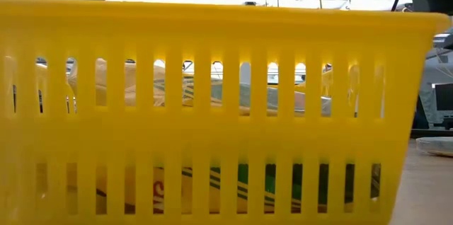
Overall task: Pick & Place School Supplies
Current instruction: Put the yellow crayon box into the yellow bin
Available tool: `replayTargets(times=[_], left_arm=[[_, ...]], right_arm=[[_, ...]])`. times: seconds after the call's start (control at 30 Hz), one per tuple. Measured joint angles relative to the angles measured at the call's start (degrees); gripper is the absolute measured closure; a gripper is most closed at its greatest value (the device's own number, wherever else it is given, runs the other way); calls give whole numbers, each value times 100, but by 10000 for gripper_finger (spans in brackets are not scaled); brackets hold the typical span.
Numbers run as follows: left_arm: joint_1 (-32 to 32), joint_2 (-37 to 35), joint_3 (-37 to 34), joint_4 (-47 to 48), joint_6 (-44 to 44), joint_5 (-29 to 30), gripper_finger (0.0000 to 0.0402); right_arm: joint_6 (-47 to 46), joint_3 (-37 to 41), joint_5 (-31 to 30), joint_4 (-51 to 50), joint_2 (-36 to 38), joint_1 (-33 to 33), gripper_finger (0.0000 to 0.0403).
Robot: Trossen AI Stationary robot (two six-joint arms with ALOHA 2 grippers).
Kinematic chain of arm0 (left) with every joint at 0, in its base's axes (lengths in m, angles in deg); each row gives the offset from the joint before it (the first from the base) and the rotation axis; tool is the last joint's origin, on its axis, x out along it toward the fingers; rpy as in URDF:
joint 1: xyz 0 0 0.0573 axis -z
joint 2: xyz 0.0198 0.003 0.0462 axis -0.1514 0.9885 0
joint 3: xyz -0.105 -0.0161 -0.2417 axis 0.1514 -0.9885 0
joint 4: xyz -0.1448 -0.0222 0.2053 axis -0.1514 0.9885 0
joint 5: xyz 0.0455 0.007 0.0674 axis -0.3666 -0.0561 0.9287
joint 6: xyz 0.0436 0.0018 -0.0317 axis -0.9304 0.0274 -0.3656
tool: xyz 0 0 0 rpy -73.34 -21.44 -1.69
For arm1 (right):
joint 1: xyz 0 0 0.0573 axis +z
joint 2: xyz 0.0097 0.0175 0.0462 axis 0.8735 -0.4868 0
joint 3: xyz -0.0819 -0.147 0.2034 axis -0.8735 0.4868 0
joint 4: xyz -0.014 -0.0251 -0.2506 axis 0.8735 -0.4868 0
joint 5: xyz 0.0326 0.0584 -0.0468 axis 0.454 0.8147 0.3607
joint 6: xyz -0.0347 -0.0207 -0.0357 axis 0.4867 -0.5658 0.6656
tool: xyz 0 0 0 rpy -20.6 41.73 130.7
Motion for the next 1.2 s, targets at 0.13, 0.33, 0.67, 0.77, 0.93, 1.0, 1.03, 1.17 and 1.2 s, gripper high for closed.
replayTargets(times=[0.13, 0.33, 0.67, 0.77, 0.93, 1.0, 1.03, 1.17, 1.2], left_arm=[[0, 0, 0, 0, -2, -29, 151], [0, 0, 0, 2, -4, -92, 151], [-1, 0, 0, 2, -7, -274, 151], [0, 0, 0, 2, -8, -276, 151], [0, 0, 0, 4, -11, -283, 151], [0, -1, 0, 7, -11, -285, 151], [-2, -2, 0, 7, -11, -287, 151], [-1, -2, 0, 7, -17, -287, 151], [-1, -2, 0, 7, -17, -287, 151]], right_arm=[[-30, 0, 15, -231, 0, -47, 195], [-32, 0, 35, 23, 0, -253, 195], [-52, 0, 208, 155, 0, -479, 195], [-46, 48, 248, 184, -2, -551, 195], [-66, 478, 588, 618, -2, -618, 195], [-135, 667, 627, 927, 14, -619, 195], [-173, 751, 648, 1080, 26, -617, 195], [-196, 933, 657, 1389, 37, -616, 195], [-194, 935, 657, 1404, 35, -616, 195]])
